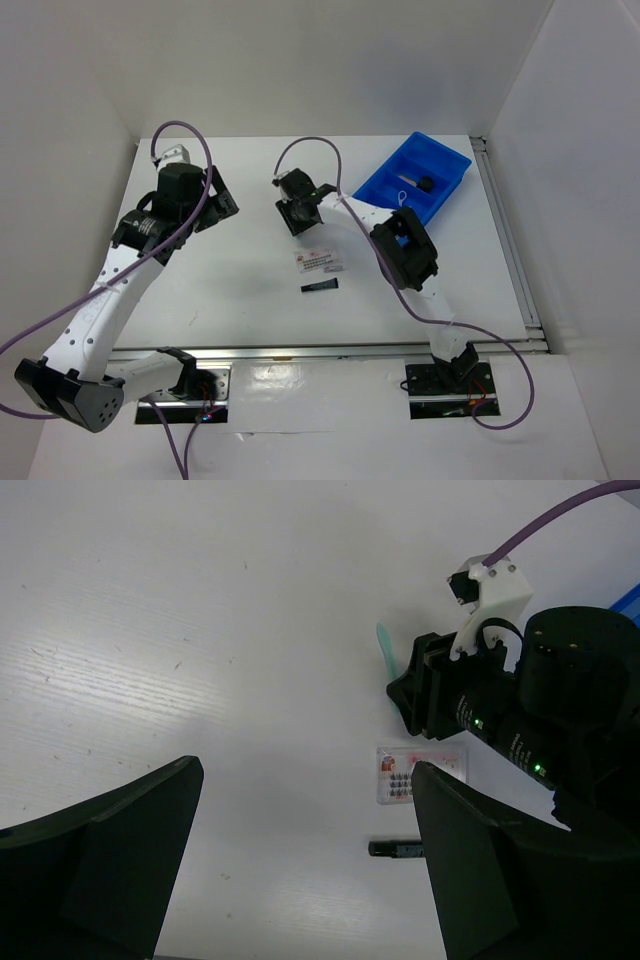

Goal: Organize the makeup

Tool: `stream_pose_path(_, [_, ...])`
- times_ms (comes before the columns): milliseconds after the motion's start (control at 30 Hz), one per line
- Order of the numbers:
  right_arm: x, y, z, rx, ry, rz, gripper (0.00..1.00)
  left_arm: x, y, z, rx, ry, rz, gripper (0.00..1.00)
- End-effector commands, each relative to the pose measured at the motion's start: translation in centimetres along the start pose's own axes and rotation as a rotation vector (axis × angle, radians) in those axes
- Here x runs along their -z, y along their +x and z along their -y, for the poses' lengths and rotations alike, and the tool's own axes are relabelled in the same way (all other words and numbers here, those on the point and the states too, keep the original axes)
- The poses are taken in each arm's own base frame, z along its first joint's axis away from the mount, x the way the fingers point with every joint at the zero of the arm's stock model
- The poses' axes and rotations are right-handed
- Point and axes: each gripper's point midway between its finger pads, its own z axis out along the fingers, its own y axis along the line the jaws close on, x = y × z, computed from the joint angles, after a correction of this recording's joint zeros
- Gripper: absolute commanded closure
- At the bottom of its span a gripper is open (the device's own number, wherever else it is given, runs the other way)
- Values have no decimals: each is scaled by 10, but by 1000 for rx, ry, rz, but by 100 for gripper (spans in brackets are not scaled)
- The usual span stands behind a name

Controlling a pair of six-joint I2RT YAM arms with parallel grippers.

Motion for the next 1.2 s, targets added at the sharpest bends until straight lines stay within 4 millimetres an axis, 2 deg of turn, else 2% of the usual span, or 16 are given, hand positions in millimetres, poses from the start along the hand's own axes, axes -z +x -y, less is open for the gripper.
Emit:
stream_pose_path(0, [-12, 3, -12, 52, 58, 2, 59, 3, -13, 5, 0, 16, 37, 0])
stream_pose_path(200, [-20, 12, -18, 75, 84, -22, 70, 2, -10, 3, -3, 11, 30, 0])
stream_pose_path(367, [-19, 6, -18, 74, 83, -17, 92, 2, -10, 3, -3, 11, 30, 0])
stream_pose_path(467, [2, -17, -22, 56, 76, 36, 95, 2, -10, 3, -12, 11, 30, 0])
stream_pose_path(500, [21, -37, -24, 49, 67, 94, 95, 2, -10, 3, -12, 11, 30, 0])
stream_pose_path(633, [71, -74, -7, 36, 106, 217, 96, -1, -8, 0, -18, -7, 22, 0])
stream_pose_path(700, [87, -85, 17, 28, 140, 261, 96, -1, -9, -2, -28, -17, 29, 0])
stream_pose_path(733, [111, -99, 27, 24, 164, 314, 96, 0, -12, -1, -25, -12, 36, 0])
stream_pose_path(767, [121, -103, 42, 14, 194, 336, 96, 0, -13, -2, -25, -19, 42, 0])
stream_pose_path(867, [150, -105, 76, -1, 282, 380, 96, -1, -15, 0, -25, -20, 42, 0])
stream_pose_path(900, [156, -104, 96, -16, 322, 390, 96, -1, -14, 1, -25, -12, 36, 0])
stream_pose_path(933, [155, -92, 111, -30, 361, 369, 96, -1, -14, 1, -25, -12, 36, 0])
stream_pose_path(1000, [170, -86, 143, -65, 422, 382, 96, -1, -14, 4, -23, 3, 36, 0])
stream_pose_path(1033, [166, -67, 155, -64, 450, 345, 96, -1, -14, 4, -23, 3, 36, 0])
stream_pose_path(1067, [177, -68, 170, -89, 496, 376, 96, -1, -14, 4, -23, 3, 36, 0])
stream_pose_path(1167, [186, -43, 211, -120, 595, 359, 96, -3, -12, 5, -26, 5, 24, 0])
